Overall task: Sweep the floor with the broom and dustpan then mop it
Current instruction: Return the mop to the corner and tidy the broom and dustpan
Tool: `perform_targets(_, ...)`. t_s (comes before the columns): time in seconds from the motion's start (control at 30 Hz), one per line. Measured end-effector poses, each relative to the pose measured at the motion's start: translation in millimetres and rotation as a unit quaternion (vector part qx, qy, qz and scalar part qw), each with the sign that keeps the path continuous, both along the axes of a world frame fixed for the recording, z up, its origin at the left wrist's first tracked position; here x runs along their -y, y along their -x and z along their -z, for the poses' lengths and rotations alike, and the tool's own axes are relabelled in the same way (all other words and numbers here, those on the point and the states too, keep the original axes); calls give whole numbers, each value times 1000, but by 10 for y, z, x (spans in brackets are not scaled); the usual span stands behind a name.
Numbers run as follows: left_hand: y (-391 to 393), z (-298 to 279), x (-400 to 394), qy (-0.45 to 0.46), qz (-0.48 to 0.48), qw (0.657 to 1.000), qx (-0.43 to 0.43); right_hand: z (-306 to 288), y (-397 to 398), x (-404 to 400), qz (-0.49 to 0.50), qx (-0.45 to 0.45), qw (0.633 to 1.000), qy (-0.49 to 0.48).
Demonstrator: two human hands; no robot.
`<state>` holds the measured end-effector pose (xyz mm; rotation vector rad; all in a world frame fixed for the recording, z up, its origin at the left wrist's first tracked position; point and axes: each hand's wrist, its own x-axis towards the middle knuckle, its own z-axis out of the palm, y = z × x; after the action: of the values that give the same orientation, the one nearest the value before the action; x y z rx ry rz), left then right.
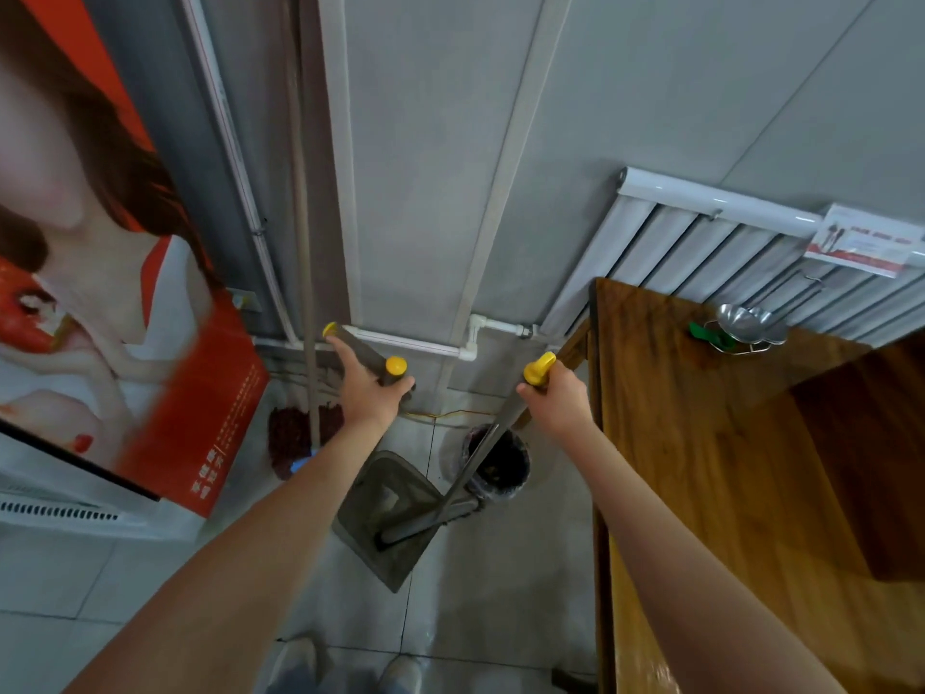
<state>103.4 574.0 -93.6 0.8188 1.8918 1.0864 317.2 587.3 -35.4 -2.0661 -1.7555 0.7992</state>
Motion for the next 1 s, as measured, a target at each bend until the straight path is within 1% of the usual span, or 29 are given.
perform_targets(0.1,-91,59,-134,-4,40,999,19,-112,-136,-68,-20,6,1000,-16)
perform_targets(0.23,-196,-89,-256,-17,67,998,-7,-146,-242,-113,-33,2,999,-9)
perform_targets(0.33,-234,-223,-309,-46,87,995,-19,-85,-260,-102,-23,-10,1000,-4)
perform_targets(0.4,-239,-266,-375,-38,104,993,-36,-51,-256,-107,-21,-11,1000,-3)
perform_targets(0.53,-208,-126,-644,-6,145,989,-7,-2,-257,-174,-14,-15,1000,-2)
perform_targets(0.7,-151,-12,-957,15,191,981,-5,17,-198,-306,-10,7,1000,13)
perform_targets(0.8,-74,77,-1211,10,235,972,10,20,-119,-421,15,10,1000,10)
perform_targets(0.9,20,198,-1464,16,281,960,-3,34,6,-538,26,31,999,29)
perform_targets(1.0,81,215,-1631,29,326,945,0,71,142,-635,57,29,997,43)
